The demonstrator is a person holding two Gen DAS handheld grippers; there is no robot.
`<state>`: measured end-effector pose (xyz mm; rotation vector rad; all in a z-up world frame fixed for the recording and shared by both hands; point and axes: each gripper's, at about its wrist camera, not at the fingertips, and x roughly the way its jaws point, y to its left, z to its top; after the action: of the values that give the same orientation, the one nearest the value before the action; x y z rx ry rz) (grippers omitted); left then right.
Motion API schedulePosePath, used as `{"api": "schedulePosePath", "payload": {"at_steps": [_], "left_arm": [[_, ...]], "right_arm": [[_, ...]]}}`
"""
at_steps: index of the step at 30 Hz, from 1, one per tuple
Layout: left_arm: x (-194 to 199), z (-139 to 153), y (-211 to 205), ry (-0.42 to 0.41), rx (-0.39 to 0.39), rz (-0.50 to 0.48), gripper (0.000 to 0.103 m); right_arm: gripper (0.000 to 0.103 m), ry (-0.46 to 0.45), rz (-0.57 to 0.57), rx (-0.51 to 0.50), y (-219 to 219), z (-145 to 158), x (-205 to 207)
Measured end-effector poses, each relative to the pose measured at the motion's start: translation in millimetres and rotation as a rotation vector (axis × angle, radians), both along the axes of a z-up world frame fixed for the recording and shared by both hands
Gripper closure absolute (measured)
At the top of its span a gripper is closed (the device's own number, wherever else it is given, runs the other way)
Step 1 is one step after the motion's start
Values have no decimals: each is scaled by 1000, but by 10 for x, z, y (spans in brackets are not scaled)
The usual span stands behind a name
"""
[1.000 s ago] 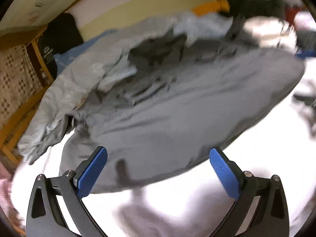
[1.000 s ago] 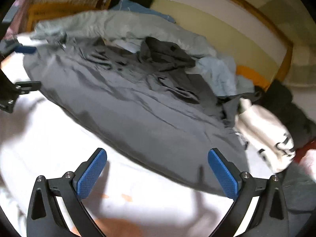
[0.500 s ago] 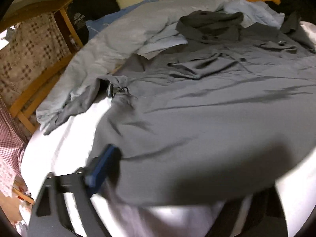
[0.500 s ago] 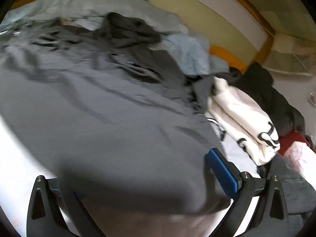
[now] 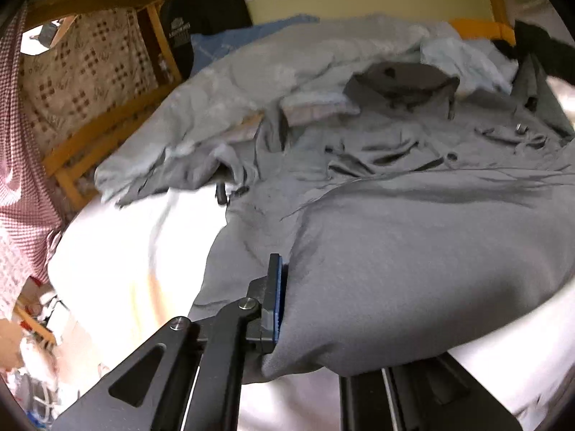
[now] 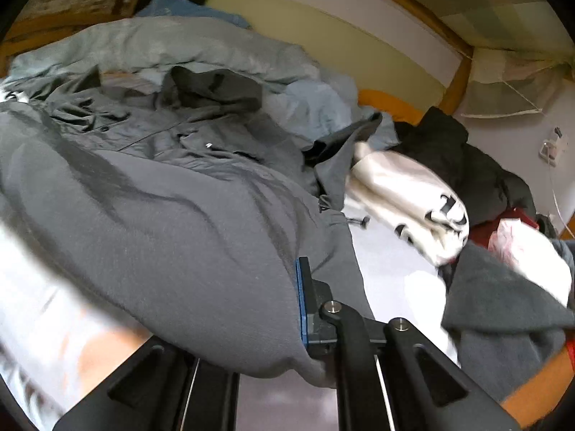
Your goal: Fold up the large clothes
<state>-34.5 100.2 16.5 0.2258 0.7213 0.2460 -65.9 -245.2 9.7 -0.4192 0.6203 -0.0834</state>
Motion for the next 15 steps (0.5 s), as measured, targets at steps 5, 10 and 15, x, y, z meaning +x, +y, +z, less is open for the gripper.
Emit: {"api": "schedulePosePath", "payload": {"at_steps": [5,10,15], "left_arm": [[2,-210,27,110,-19,18,83],[-5,-172,41,121,-29,15,68],[185,30,186,129,-134,-13,68]], "right_arm": [[80,108,-22,9,-28,-268,-102],[62,105,-42,76,-190,-144,-115],[62,180,54,183,-334,25,39]]}}
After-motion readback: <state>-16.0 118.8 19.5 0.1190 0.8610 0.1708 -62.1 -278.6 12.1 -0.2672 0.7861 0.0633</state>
